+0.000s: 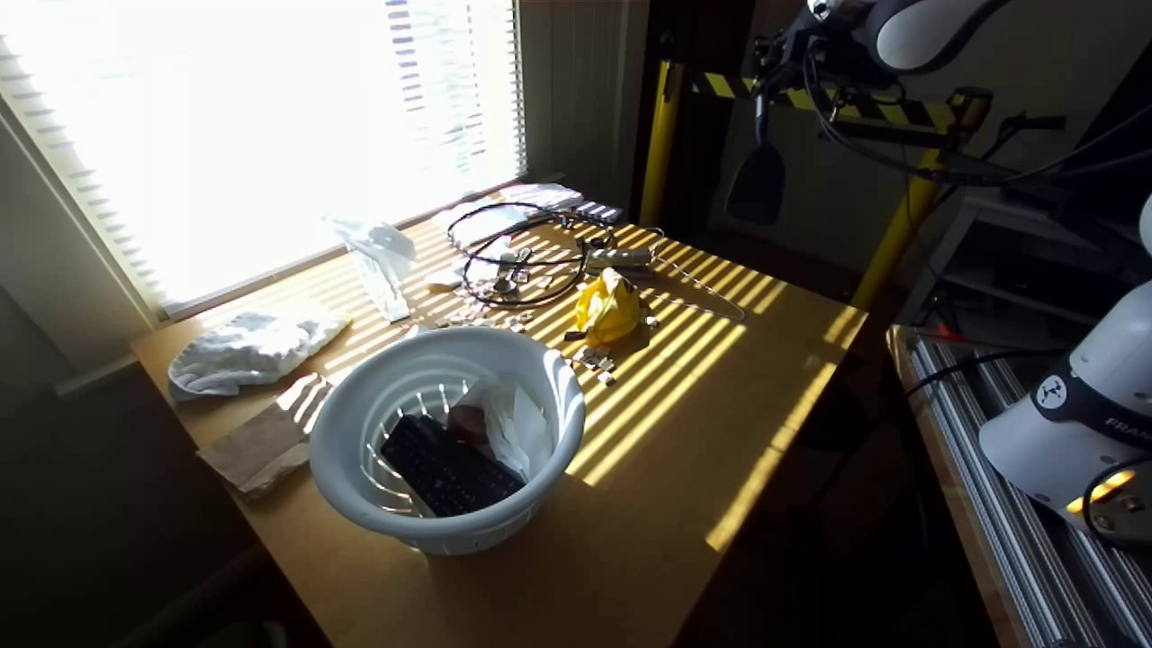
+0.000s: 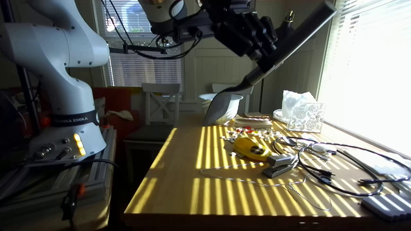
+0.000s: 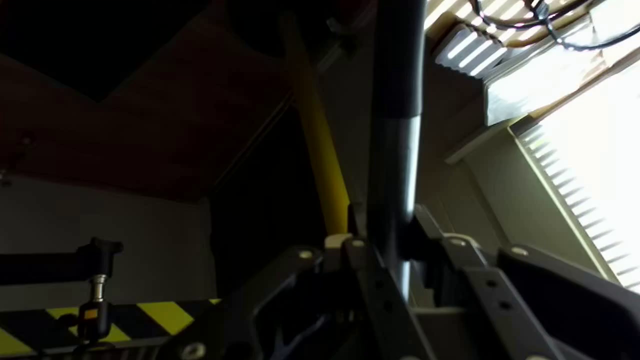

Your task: Move the black spatula to the right.

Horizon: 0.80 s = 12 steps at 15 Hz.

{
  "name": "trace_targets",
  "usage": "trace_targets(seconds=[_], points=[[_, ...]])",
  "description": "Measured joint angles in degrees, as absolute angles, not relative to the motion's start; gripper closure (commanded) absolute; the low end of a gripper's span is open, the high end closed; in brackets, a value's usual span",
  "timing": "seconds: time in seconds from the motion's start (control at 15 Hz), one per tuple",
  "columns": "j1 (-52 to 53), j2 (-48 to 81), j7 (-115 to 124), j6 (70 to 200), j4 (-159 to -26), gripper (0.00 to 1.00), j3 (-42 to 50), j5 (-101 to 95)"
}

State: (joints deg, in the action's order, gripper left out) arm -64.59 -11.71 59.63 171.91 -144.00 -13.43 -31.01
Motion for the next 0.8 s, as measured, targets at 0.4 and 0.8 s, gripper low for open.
trace_targets(seconds=[0.4, 0.8], points=[[-79.09, -24.70, 85.06, 153.02, -143.46, 0.94, -41.95, -40.70], [-86.46, -26.23, 104.99, 133.01, -141.30, 0.94, -61.35, -52.11]])
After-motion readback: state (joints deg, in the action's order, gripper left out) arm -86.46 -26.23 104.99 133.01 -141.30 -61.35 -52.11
